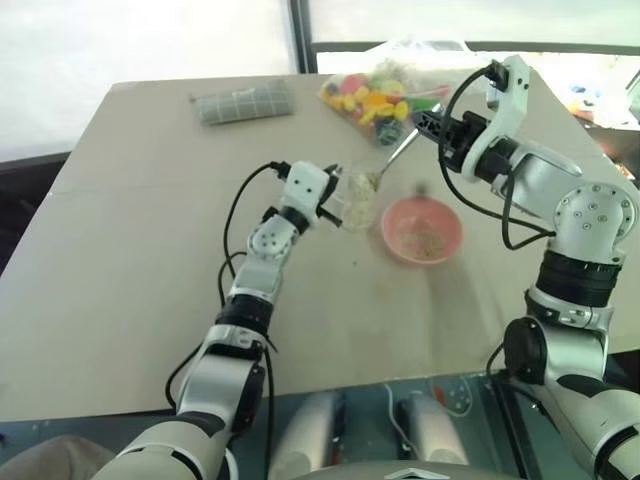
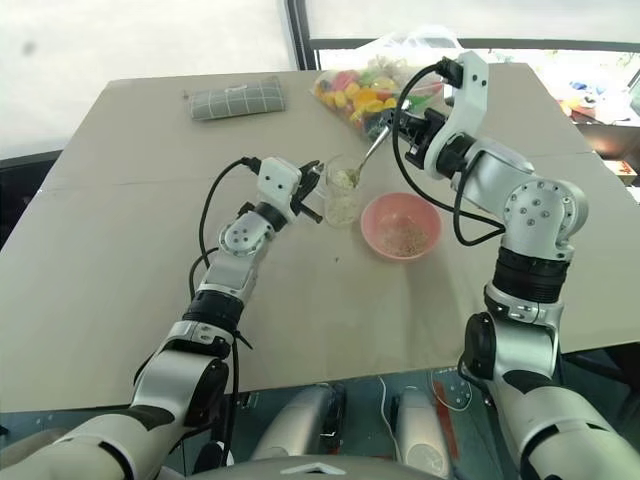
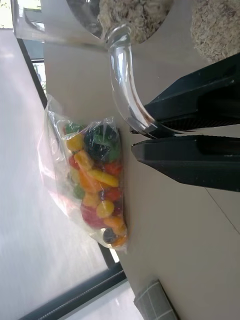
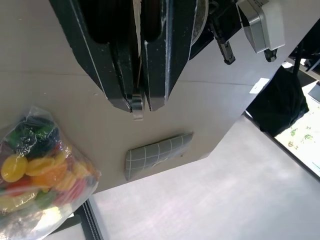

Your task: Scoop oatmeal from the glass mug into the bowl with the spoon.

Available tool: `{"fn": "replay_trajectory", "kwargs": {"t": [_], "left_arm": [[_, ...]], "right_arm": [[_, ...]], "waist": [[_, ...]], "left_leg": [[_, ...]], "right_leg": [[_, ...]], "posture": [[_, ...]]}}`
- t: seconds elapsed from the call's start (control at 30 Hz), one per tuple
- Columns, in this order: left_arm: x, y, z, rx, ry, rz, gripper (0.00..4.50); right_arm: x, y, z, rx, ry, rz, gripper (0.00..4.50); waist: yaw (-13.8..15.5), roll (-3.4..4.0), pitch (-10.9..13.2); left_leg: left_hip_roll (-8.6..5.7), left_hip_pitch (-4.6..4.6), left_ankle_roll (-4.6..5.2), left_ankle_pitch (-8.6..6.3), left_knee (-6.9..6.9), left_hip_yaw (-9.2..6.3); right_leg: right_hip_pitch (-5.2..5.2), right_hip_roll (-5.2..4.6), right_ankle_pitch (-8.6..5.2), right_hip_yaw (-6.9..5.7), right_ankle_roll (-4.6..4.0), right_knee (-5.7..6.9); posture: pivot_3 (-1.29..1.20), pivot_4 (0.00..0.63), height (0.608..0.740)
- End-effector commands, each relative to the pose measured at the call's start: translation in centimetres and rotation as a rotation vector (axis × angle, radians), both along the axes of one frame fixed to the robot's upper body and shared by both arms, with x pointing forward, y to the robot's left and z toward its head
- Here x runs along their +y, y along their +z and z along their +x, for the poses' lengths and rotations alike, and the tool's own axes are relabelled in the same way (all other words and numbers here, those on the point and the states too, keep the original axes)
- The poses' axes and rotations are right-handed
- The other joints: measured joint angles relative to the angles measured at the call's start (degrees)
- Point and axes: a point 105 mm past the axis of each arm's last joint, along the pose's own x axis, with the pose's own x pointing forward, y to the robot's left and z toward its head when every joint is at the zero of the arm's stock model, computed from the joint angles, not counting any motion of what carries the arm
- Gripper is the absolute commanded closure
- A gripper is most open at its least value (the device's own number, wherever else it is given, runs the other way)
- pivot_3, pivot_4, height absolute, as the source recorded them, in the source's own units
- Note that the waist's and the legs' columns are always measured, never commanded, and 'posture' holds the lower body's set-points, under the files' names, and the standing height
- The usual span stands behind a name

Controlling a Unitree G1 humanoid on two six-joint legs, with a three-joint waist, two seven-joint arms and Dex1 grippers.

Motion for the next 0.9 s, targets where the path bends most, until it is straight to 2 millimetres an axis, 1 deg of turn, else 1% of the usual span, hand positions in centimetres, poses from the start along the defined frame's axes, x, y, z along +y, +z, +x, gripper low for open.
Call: {"fn": "replay_trajectory", "kwargs": {"t": [0.03, 0.17, 0.33, 0.5, 0.6, 0.77, 0.9], "left_arm": [[-0.6, 2.1, 0.0, -0.073, -0.027, -0.001, 4.48], [-0.7, 2.3, 0.2, -0.076, -0.027, -0.001, 4.48], [-0.4, 2.3, 0.4, -0.07, -0.016, -0.015, 4.48], [-0.2, 2.3, 0.6, -0.065, -0.008, -0.033, 4.48], [-0.4, 2.3, 0.6, -0.07, -0.01, -0.041, 4.48], [-0.8, 2.3, 0.6, -0.077, -0.019, -0.05, 4.48], [-1.0, 2.0, 0.5, -0.075, -0.02, -0.051, 4.48]], "right_arm": [[-0.3, 2.9, -0.9, -0.132, -0.015, 0.001, 4.5], [-0.5, 2.7, -0.9, -0.109, -0.022, 0.037, 4.5], [-1.5, 2.2, -0.5, -0.053, -0.069, 0.097, 4.5], [-2.7, 0.8, -0.3, 0.08, -0.108, 0.237, 4.5], [-3.2, 0.0, -0.7, 0.151, -0.11, 0.32, 4.5], [-3.9, -2.0, -1.0, 0.265, -0.164, 0.422, 4.5], [-4.0, -2.4, -1.3, 0.32, -0.182, 0.503, 4.5]], "waist": [[0.0, 0.0, 0.0], [-0.03, 0.0, 0.0], [0.01, 0.0, 0.0], [0.01, 0.0, 0.0], [0.01, 0.0, 0.0], [-0.03, 0.01, -0.01], [-0.08, 0.01, -0.01]], "left_leg": [[0.0, 0.0, 0.0, 0.0, 0.0, 0.0], [0.0, -0.02, 0.0, 0.0, 0.0, 0.0], [0.0, -0.06, 0.0, 0.0, 0.0, 0.0], [0.0, -0.08, 0.0, 0.0, 0.01, -0.01], [0.01, -0.11, 0.0, 0.01, 0.01, -0.01], [0.01, -0.21, 0.0, 0.01, 0.09, -0.03], [0.0, -0.31, 0.01, 0.01, 0.19, -0.05]], "right_leg": [[0.0, 0.0, 0.0, 0.0, 0.0, 0.0], [-0.01, -0.01, 0.0, 0.01, 0.0, 0.0], [-0.03, -0.02, 0.0, 0.0, 0.0, -0.01], [-0.05, -0.03, 0.0, 0.0, 0.0, 0.0], [-0.06, -0.03, 0.0, 0.0, 0.0, 0.0], [-0.1, -0.03, 0.0, -0.01, 0.0, 0.01], [-0.17, 0.0, 0.0, -0.02, 0.01, 0.06]], "posture": [[0.0, 0.15, 0.718], [0.0, 0.15, 0.718], [0.0, 0.15, 0.718], [0.0, 0.15, 0.718], [0.0, 0.15, 0.718], [0.0, 0.15, 0.718], [0.0, 0.15, 0.718]]}}
